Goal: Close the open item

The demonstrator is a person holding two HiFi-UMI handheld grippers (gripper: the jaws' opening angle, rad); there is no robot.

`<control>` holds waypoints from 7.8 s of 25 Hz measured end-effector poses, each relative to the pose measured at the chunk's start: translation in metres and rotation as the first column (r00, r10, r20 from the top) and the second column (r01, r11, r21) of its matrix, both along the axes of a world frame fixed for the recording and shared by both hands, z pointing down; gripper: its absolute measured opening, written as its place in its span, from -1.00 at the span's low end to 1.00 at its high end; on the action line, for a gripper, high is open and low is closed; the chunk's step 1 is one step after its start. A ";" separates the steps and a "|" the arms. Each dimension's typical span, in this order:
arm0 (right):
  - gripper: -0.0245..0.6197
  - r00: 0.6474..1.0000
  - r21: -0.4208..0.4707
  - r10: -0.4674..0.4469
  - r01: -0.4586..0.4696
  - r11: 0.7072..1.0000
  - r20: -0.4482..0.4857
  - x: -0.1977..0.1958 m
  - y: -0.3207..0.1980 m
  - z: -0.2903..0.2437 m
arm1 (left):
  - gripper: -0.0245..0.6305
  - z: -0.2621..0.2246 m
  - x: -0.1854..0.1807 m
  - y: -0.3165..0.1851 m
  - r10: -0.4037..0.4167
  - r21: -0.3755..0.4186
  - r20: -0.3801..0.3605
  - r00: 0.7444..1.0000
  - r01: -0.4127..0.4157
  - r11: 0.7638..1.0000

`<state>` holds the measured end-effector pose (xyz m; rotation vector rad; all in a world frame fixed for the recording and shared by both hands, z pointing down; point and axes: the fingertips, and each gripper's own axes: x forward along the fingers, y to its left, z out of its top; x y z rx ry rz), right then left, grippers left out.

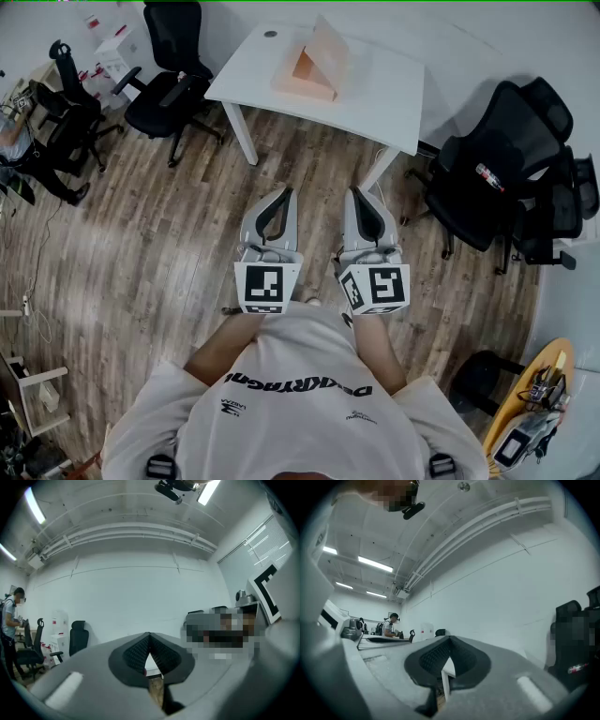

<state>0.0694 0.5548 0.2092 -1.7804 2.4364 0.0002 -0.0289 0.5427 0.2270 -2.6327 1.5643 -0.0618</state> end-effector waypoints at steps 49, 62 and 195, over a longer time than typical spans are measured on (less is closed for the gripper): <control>-0.92 0.993 -0.153 0.114 -0.112 0.982 0.003 -0.018 -0.360 0.038 | -0.91 0.052 -0.036 -0.366 0.089 -0.169 -0.069 0.994 -0.100 0.981; -0.92 0.991 -0.183 0.130 -0.126 0.975 0.007 0.008 -0.422 0.062 | -0.91 0.078 -0.017 -0.428 0.104 -0.206 -0.053 0.993 -0.113 0.972; -0.77 0.996 -0.697 -0.093 0.062 0.714 -0.006 0.010 -0.691 0.295 | -0.91 0.347 -0.016 -0.608 0.120 -0.785 -0.074 0.990 -0.132 0.605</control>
